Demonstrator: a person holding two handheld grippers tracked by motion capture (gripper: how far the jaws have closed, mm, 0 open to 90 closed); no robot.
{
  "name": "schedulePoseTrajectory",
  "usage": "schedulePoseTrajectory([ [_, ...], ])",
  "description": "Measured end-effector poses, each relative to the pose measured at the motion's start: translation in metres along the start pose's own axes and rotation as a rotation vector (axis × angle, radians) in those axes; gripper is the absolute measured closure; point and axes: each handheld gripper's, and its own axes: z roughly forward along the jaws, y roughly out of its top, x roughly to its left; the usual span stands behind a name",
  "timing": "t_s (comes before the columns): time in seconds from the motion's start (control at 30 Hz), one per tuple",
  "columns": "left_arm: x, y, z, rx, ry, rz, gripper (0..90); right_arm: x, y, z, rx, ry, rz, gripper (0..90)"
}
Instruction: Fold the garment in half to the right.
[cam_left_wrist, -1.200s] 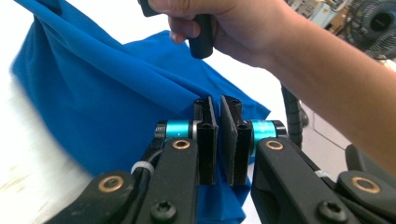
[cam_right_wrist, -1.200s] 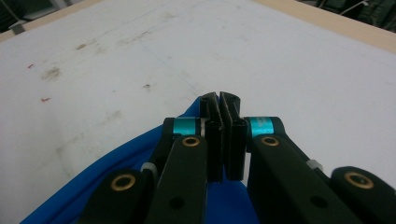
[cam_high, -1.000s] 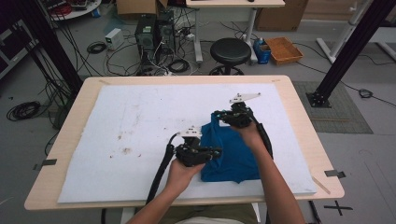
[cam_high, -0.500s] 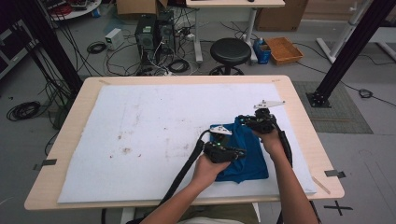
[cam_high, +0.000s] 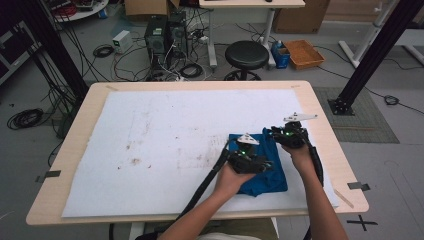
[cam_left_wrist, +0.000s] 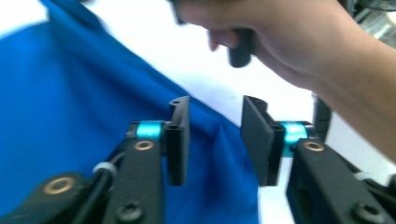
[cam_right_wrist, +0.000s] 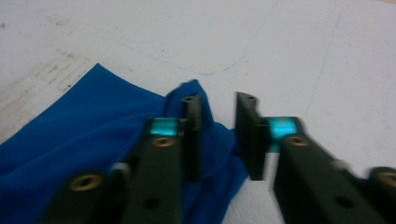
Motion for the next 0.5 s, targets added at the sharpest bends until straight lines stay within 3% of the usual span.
schedulePoseTrajectory([
  [0.03, 0.007, 0.000, -0.014, -0.033, 0.047, 0.022, 53.5, -0.001, -0.001, -0.003, -0.005, 0.001, 0.012, 66.4],
  [0.13, 0.027, -0.004, -0.047, -0.111, 0.136, 0.047, 43.0, -0.001, -0.007, -0.018, -0.034, -0.039, -0.003, 54.7],
  [0.17, 0.031, -0.006, -0.055, -0.132, 0.159, 0.053, 38.6, 0.000, -0.008, -0.023, -0.035, -0.047, 0.000, 53.1],
  [0.23, 0.046, -0.015, -0.080, -0.171, 0.245, 0.090, 34.2, 0.004, -0.011, -0.034, -0.051, -0.061, -0.024, 50.8],
  [0.33, 0.061, -0.026, -0.103, -0.200, 0.275, 0.110, 31.7, 0.014, -0.017, -0.051, -0.076, -0.055, -0.057, 52.2],
  [0.37, 0.067, -0.032, -0.114, -0.215, 0.288, 0.099, 31.2, 0.017, -0.018, -0.055, -0.081, -0.047, -0.071, 56.7],
  [0.43, 0.075, -0.040, -0.128, -0.227, 0.304, 0.098, 30.6, 0.029, -0.024, -0.063, -0.075, 0.026, -0.115, 72.9],
  [0.5, 0.083, -0.049, -0.143, -0.233, 0.335, 0.094, 30.7, 0.049, -0.034, -0.063, -0.006, 0.120, -0.222, 81.1],
])
